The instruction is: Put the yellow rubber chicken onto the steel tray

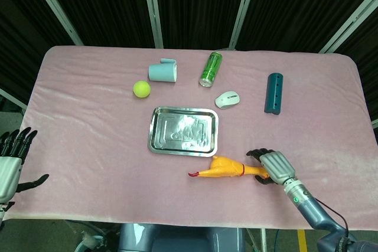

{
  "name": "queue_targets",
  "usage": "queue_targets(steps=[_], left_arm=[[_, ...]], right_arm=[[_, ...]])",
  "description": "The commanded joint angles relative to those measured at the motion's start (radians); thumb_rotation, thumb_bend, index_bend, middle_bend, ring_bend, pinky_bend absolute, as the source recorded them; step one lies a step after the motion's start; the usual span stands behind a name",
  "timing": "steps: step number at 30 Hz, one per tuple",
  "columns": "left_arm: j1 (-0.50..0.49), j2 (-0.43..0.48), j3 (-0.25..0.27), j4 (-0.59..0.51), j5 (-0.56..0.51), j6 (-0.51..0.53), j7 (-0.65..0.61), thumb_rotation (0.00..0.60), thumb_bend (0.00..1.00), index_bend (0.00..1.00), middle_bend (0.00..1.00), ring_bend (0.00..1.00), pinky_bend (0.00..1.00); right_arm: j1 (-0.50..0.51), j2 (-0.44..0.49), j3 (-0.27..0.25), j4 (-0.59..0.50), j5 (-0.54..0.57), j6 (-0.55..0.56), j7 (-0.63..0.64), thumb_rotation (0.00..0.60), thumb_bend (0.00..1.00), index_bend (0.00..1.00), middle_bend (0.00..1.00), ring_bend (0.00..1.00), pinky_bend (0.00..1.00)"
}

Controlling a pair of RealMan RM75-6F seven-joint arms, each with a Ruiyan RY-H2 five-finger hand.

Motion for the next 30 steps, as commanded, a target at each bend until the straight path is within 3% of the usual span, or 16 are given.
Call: queue_targets(steps=[1,7,12,17,22,30], left_arm=[[-0.001,-0.001,0.0,0.0,-0.005,-0.004,0.003,0.6,0.07,0.0,0.03,0.01,0.0],[-0.001,-0.005,0.002,0.005,-0.016,-0.014,-0.001,0.6,0.07,0.0,0.03,0.01,0.0],[0.0,-0.008,0.001,0.014,-0.026,-0.016,-0.008,0.6,0.07,0.0,0.03,0.01,0.0],[0.001,-0.012,0.001,0.026,-0.033,-0.017,-0.018,0.6,0.07,0.0,0.03,0.01,0.0],[0.001,-0.013,0.003,0.031,-0.03,-0.019,-0.028,0.6,0.07,0.0,0.03,0.01,0.0],[-0.002,-0.01,0.007,0.034,-0.019,-0.022,-0.05,0.6,0.07,0.0,0.03,0.01,0.0]], right_arm=[[0.01,-0.012,0.001,0.013,0.004,-0.01,0.007,0.6,0.32,0.27,0.28,0.26,0.35],[0.031,-0.03,0.005,0.027,0.006,-0.027,0.027,0.6,0.32,0.34,0.32,0.3,0.4],[0.041,-0.043,0.005,0.042,0.003,-0.027,0.04,0.6,0.32,0.49,0.42,0.41,0.52],[0.043,-0.058,0.002,0.065,-0.015,0.002,0.074,0.6,0.42,0.6,0.51,0.5,0.63],[0.044,-0.064,-0.008,0.078,-0.04,0.027,0.111,0.6,0.59,0.68,0.57,0.58,0.71],[0.036,-0.015,-0.041,0.073,-0.127,0.117,0.266,0.6,0.64,0.75,0.62,0.62,0.76]])
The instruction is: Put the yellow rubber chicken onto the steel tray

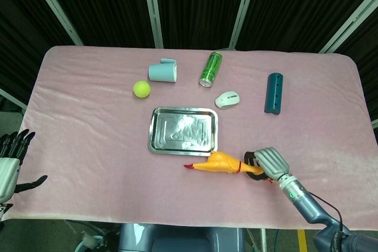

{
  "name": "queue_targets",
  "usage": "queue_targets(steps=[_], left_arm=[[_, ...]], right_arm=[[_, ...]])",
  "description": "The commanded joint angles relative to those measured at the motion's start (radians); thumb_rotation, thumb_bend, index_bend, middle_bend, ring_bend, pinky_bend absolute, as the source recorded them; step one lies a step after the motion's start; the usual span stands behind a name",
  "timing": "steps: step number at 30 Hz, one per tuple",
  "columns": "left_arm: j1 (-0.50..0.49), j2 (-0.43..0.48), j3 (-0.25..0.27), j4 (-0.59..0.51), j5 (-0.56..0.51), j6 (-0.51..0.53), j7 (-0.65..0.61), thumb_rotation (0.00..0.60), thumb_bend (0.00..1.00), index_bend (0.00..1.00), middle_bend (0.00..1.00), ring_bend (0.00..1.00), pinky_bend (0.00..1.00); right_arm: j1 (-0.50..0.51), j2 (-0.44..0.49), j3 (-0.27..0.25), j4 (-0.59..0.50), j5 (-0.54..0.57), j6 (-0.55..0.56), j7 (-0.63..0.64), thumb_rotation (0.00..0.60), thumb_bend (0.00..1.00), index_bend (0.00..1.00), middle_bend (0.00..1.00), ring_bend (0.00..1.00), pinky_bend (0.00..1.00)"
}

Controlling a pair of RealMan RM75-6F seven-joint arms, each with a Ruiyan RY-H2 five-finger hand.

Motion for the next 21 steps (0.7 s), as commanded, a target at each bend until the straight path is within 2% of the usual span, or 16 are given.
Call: queue_targets(steps=[1,10,15,21], left_arm=[[-0.004,0.001,0.001,-0.001,0.005,-0.005,-0.004,0.6,0.07,0.0,0.03,0.01,0.0],[-0.061,-0.003,0.007,-0.028,0.047,-0.084,-0.027,0.6,0.07,0.0,0.05,0.01,0.0],[-0.128,-0.02,-0.013,-0.068,0.056,-0.165,-0.067,0.6,0.09,0.04,0.09,0.07,0.0],[-0.237,-0.075,-0.069,-0.143,0.046,-0.271,-0.027,0.6,0.22,0.11,0.14,0.11,0.01]], right_arm=[[-0.003,0.028,-0.019,-0.004,-0.044,0.044,0.069,0.6,0.65,0.76,0.62,0.63,0.76],[0.008,0.097,-0.05,-0.015,-0.124,0.116,0.269,0.6,0.66,0.79,0.65,0.65,0.78],[0.011,0.129,-0.058,-0.013,-0.153,0.159,0.33,0.6,0.67,0.79,0.65,0.65,0.78],[0.032,0.134,-0.059,-0.032,-0.182,0.173,0.336,0.6,0.69,0.79,0.65,0.65,0.78]])
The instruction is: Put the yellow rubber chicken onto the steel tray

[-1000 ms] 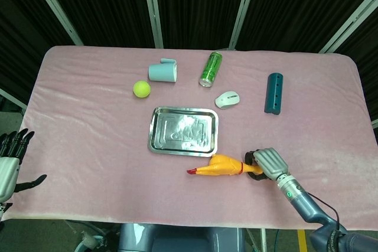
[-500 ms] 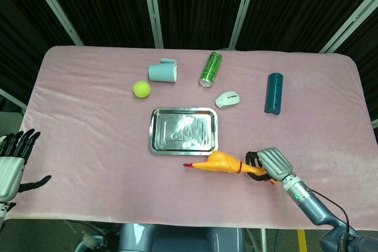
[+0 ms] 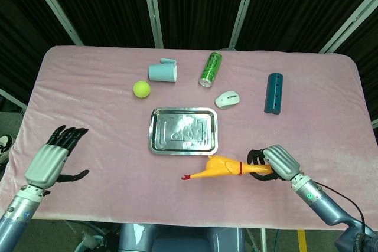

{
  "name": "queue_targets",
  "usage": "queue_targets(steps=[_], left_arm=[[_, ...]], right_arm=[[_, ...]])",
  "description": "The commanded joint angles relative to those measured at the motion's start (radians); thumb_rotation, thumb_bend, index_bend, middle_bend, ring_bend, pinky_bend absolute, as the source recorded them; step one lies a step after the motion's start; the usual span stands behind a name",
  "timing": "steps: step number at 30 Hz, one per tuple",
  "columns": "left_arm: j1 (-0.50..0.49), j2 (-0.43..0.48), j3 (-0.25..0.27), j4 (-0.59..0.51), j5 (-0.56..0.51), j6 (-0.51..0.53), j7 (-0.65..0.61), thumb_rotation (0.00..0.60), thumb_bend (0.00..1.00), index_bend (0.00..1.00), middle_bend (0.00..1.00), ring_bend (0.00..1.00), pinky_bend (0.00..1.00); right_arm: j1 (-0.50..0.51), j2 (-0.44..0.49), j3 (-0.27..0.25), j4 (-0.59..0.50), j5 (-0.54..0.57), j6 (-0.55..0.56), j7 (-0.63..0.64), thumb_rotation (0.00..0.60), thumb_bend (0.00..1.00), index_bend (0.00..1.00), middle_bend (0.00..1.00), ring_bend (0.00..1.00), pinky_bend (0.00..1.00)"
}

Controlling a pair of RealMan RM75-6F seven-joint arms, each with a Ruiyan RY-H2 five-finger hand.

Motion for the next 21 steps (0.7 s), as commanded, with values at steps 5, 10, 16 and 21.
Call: queue_targets(steps=[5,10,16,21], left_arm=[[-0.141,-0.091,-0.091,-0.106,-0.061,-0.133,0.086,0.6,0.18,0.13,0.14,0.12,0.02],[-0.233,-0.163,-0.147,-0.162,-0.18,-0.216,0.202,0.6,0.06,0.14,0.14,0.12,0.02],[-0.313,-0.254,-0.159,-0.183,-0.285,-0.256,0.368,0.6,0.04,0.14,0.14,0.12,0.02],[-0.364,-0.337,-0.163,-0.184,-0.373,-0.255,0.464,0.6,0.04,0.14,0.13,0.12,0.02]], right_arm=[[0.023,0.012,0.008,-0.041,0.003,-0.013,-0.014,0.6,0.7,0.79,0.65,0.65,0.78],[0.041,0.022,0.023,-0.086,0.025,-0.033,-0.017,0.6,0.71,0.81,0.66,0.67,0.8],[0.06,0.039,0.046,-0.14,0.088,-0.083,-0.015,0.6,0.72,0.82,0.67,0.68,0.81],[0.076,0.052,0.066,-0.185,0.15,-0.133,-0.021,0.6,0.73,0.82,0.67,0.68,0.81]])
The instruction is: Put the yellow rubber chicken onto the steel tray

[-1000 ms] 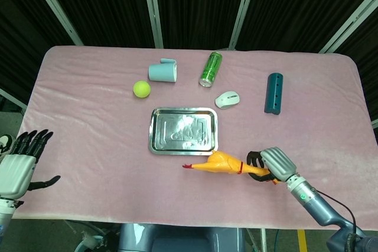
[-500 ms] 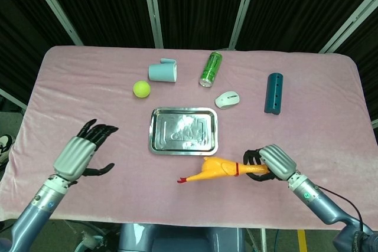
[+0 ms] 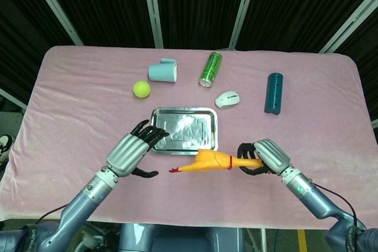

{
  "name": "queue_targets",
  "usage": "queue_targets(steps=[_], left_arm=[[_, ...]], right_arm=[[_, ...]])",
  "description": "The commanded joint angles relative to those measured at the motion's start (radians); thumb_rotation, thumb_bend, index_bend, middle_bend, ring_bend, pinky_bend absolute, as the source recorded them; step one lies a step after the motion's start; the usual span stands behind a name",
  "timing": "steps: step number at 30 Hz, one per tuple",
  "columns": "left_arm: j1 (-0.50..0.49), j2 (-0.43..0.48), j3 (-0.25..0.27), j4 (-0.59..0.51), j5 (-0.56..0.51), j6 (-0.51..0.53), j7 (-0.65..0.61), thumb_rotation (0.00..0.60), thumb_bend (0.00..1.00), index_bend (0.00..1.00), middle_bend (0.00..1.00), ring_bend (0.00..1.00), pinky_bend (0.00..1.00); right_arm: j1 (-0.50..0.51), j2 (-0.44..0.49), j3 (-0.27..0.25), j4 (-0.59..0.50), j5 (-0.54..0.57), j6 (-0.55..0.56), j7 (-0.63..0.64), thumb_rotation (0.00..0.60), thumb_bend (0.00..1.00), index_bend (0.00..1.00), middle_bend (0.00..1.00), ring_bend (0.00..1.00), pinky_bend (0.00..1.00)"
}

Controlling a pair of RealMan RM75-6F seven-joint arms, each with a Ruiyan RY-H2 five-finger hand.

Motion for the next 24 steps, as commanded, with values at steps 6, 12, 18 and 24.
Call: queue_targets(steps=[6,12,18,24], left_arm=[[-0.088,-0.153,-0.009,0.023,-0.145,0.028,0.152,0.6,0.04,0.14,0.13,0.12,0.02],[-0.148,-0.256,-0.045,0.069,-0.247,0.065,0.218,0.6,0.05,0.14,0.14,0.12,0.02],[-0.194,-0.315,-0.074,0.098,-0.304,0.098,0.253,0.6,0.08,0.15,0.16,0.14,0.02],[-0.24,-0.366,-0.107,0.135,-0.361,0.104,0.253,0.6,0.19,0.19,0.21,0.19,0.06]], right_arm=[[0.023,0.014,0.035,-0.063,0.082,-0.061,-0.013,0.6,0.75,0.82,0.67,0.68,0.81],[0.03,0.022,0.047,-0.094,0.108,-0.078,-0.043,0.6,0.76,0.83,0.67,0.68,0.82],[0.029,0.032,0.05,-0.11,0.113,-0.076,-0.068,0.6,0.76,0.83,0.67,0.68,0.82],[0.023,0.041,0.048,-0.123,0.115,-0.073,-0.081,0.6,0.76,0.83,0.67,0.68,0.82]])
